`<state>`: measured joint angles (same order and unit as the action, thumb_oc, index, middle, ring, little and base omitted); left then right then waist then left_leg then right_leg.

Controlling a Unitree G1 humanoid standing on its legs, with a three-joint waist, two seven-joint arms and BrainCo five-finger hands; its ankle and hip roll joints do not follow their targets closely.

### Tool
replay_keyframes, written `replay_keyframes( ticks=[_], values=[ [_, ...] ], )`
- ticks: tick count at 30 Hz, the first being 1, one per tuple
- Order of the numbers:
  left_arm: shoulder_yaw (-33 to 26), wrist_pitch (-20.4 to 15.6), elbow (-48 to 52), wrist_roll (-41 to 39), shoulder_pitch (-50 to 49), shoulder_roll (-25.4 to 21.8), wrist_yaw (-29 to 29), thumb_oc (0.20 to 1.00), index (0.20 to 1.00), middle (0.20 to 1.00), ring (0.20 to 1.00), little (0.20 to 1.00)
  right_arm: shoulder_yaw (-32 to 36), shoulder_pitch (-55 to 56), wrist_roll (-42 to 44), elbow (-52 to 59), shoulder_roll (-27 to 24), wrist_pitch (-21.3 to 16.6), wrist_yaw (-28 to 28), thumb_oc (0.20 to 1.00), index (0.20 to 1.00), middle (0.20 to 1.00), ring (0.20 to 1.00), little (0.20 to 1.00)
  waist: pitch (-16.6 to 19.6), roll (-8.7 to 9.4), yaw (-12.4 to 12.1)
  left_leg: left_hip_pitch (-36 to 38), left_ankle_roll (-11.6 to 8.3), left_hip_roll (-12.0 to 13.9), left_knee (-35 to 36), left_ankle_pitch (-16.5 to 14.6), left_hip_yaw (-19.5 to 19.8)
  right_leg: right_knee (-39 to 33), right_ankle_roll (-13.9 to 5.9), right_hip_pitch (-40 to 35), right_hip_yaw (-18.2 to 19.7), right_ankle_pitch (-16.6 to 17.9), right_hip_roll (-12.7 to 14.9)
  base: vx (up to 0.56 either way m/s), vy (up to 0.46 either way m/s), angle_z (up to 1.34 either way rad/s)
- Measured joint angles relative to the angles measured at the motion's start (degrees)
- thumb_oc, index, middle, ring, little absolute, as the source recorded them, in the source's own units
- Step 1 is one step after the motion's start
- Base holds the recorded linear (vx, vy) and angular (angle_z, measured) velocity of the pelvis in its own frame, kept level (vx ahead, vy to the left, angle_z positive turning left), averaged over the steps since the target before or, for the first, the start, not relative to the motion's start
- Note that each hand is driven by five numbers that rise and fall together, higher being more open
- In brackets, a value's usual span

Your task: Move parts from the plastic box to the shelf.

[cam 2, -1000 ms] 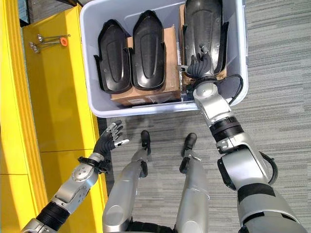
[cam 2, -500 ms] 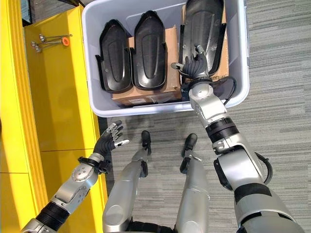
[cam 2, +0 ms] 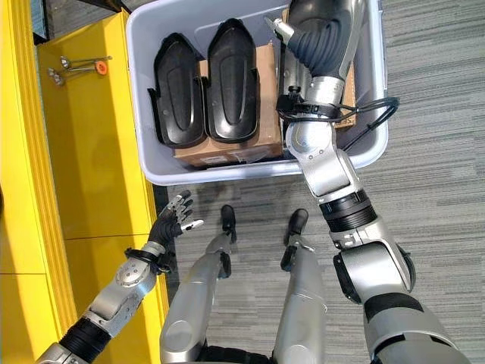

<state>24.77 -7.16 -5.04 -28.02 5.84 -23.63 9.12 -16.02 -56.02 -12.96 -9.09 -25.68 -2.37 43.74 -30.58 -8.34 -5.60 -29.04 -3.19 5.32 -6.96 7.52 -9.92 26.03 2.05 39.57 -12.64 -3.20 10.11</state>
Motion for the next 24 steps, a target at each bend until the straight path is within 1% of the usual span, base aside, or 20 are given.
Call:
replay_keyframes(
  ticks=[1, 2, 3, 4, 5, 7, 8, 9, 11, 13, 14, 15, 17, 18, 24],
  values=[
    [0.08, -0.67, -0.02, 0.00, -0.33, 0.37, 0.01, 1.000, 1.000, 1.000, 1.000, 1.000, 0.03, 0.48, -2.19, 2.33, 0.03, -0.76, 0.44, 1.000, 1.000, 1.000, 1.000, 1.000, 0.00, 0.00, 0.12, 0.14, 0.10, -0.06, 0.03, -0.07, -0.43, 0.00, -0.06, 0.02, 0.26, 0.04, -0.03, 0.01, 0.036, -0.07],
    [0.49, -1.04, -0.16, 0.00, -0.40, 0.39, 0.02, 1.000, 1.000, 1.000, 1.000, 1.000, 0.04, 0.86, -4.90, 6.97, 0.02, -2.59, 0.98, 1.000, 1.000, 1.000, 1.000, 1.000, 0.00, 0.00, 0.54, 0.23, 0.19, -0.14, 0.02, -0.13, -0.50, 0.00, -0.12, 0.03, 0.43, 0.07, 0.00, 0.02, 0.044, -0.07],
    [0.61, -1.07, -0.36, -0.01, -0.41, 0.40, 0.02, 1.000, 1.000, 1.000, 1.000, 1.000, 0.03, 0.86, -6.00, 8.52, 0.04, -3.10, 1.48, 1.000, 1.000, 1.000, 1.000, 1.000, 0.00, 0.00, 0.66, 0.30, 0.21, -0.17, 0.02, -0.15, -0.54, 0.00, -0.13, 0.02, 0.54, 0.07, 0.00, 0.02, 0.041, -0.02],
    [0.81, -1.30, -0.85, -0.07, -0.44, 0.40, 0.10, 1.000, 1.000, 1.000, 1.000, 1.000, -0.18, 2.38, -7.40, 12.28, 0.05, -0.35, 1.46, 1.000, 1.000, 1.000, 1.000, 1.000, -0.01, 0.01, 1.07, 0.32, 0.24, -0.25, 0.03, -0.17, -0.53, 0.08, -0.19, 0.02, 0.60, 0.03, 0.04, 0.00, 0.000, 0.00],
    [0.87, -1.30, -0.87, -0.07, -0.47, 0.42, 0.13, 1.000, 1.000, 1.000, 1.000, 1.000, -0.31, 3.80, -8.39, 13.82, 0.06, 1.20, 1.47, 1.000, 1.000, 1.000, 1.000, 1.000, -0.01, 0.01, 1.22, 0.36, 0.29, -0.28, 0.01, -0.20, -0.54, 0.08, -0.23, -0.03, 0.60, 0.01, 0.07, 0.00, 0.000, 0.00],
    [0.98, -1.92, -1.00, -0.04, -0.47, 0.80, 0.04, 1.000, 1.000, 1.000, 1.000, 1.000, -1.51, 5.11, -8.93, 10.56, 0.05, 5.84, 2.19, 1.000, 1.000, 1.000, 1.000, 1.000, -0.01, 0.01, 1.65, 0.49, 0.33, -0.34, 0.01, -0.27, -0.78, 0.01, -0.36, -0.10, 0.84, 0.11, 0.09, 0.01, 0.001, -0.04],
    [1.03, -2.12, -0.94, -0.03, -0.47, 0.96, 0.03, 1.000, 1.000, 1.000, 1.000, 1.000, -1.61, 5.35, -8.46, 8.76, 0.06, 7.23, 2.40, 1.000, 1.000, 1.000, 1.000, 1.000, -0.01, 0.01, 1.71, 0.49, 0.33, -0.34, 0.01, -0.27, -0.82, 0.02, -0.37, -0.08, 0.87, 0.14, 0.08, 0.00, 0.000, 0.00],
    [1.26, -2.20, -1.03, -0.04, -0.56, 1.03, 0.02, 1.000, 1.000, 1.000, 1.000, 1.000, -0.33, 8.47, -6.36, 3.69, -0.15, 10.43, 4.58, 1.000, 1.000, 1.000, 1.000, 1.000, -0.01, 0.01, 1.67, 0.43, 0.33, -0.26, 0.02, -0.27, -0.76, -0.12, -0.36, 0.02, 0.83, 0.12, 0.06, 0.02, 0.034, -0.01],
    [1.26, -2.21, -1.10, -0.08, -0.58, 0.98, 0.07, 1.000, 1.000, 1.000, 1.000, 1.000, 1.28, 10.22, -3.92, -0.54, -0.13, 10.40, 6.07, 1.000, 1.000, 1.000, 1.000, 1.000, -0.01, 0.01, 1.91, 0.42, 0.59, -0.27, 0.06, -0.51, -0.84, -0.22, -0.37, 0.03, 0.88, 0.12, 0.03, 0.01, 0.020, 0.00],
    [1.26, -2.23, -1.14, -0.08, -0.57, 1.01, 0.06, 1.000, 1.000, 1.000, 1.000, 1.000, 2.11, 10.64, -3.08, -1.47, -0.05, 10.48, 6.13, 1.000, 1.000, 1.000, 1.000, 1.000, -0.01, 0.01, 2.04, 0.40, 0.64, -0.29, 0.07, -0.56, -0.91, -0.27, -0.40, 0.06, 0.91, 0.14, 0.02, 0.00, 0.029, -0.04],
    [1.28, -2.28, -1.95, -0.09, -0.53, 1.03, 0.05, 1.000, 1.000, 1.000, 1.000, 1.000, 4.23, 11.12, -1.65, -1.97, -0.17, 10.07, 6.21, 1.000, 1.000, 1.000, 1.000, 1.000, 0.00, 0.01, 2.91, 0.47, 0.67, -0.22, 0.62, -0.56, -1.28, -1.02, -0.64, 0.12, 1.10, 0.48, -0.03, -0.01, 0.031, -0.10],
    [1.28, -2.28, -2.13, -0.11, -0.49, 1.03, 0.05, 1.000, 1.000, 1.000, 1.000, 1.000, 4.85, 11.12, -1.65, -1.97, -0.31, 10.04, 6.15, 1.000, 1.000, 1.000, 1.000, 1.000, -0.01, 0.01, 3.14, 0.45, 0.65, -0.22, 0.82, -0.55, -1.52, -1.16, -0.72, 0.27, 1.24, 0.59, -0.10, 0.00, 0.027, -0.15],
    [1.25, -2.38, -2.13, -0.12, -0.26, 1.08, 0.09, 1.000, 1.000, 1.000, 1.000, 1.000, 4.53, 10.36, -1.62, -1.96, -0.23, 10.25, 5.60, 1.000, 1.000, 1.000, 1.000, 1.000, 0.00, 0.00, 3.11, 0.36, 0.51, -0.31, 1.00, -0.46, -2.27, -1.01, -0.70, 0.91, 1.87, 0.63, -0.12, 0.00, 0.028, -0.13],
    [1.20, -2.40, -2.10, -0.12, -0.14, 1.38, 0.12, 1.000, 1.000, 1.000, 1.000, 1.000, 3.60, 9.74, -0.59, -1.98, -0.21, 10.67, 5.49, 1.000, 1.000, 1.000, 1.000, 1.000, 0.00, 0.00, 3.02, 0.11, 0.51, -0.31, 1.01, -0.46, -2.19, -0.91, -0.37, 1.18, 1.86, 0.84, -0.13, 0.01, 0.017, -0.04],
    [1.13, -2.36, -2.10, -0.13, -0.16, 2.16, 0.29, 1.000, 1.000, 1.000, 1.000, 1.000, 3.89, 8.72, 1.99, -2.10, -0.23, 10.82, 4.68, 1.000, 1.000, 1.000, 1.000, 1.000, 0.00, 0.00, 2.65, 0.09, 0.56, -0.55, 1.03, -0.50, -2.14, -0.83, -0.42, 1.18, 1.86, 0.79, -0.04, 0.00, 0.005, 0.01]
  ],
)
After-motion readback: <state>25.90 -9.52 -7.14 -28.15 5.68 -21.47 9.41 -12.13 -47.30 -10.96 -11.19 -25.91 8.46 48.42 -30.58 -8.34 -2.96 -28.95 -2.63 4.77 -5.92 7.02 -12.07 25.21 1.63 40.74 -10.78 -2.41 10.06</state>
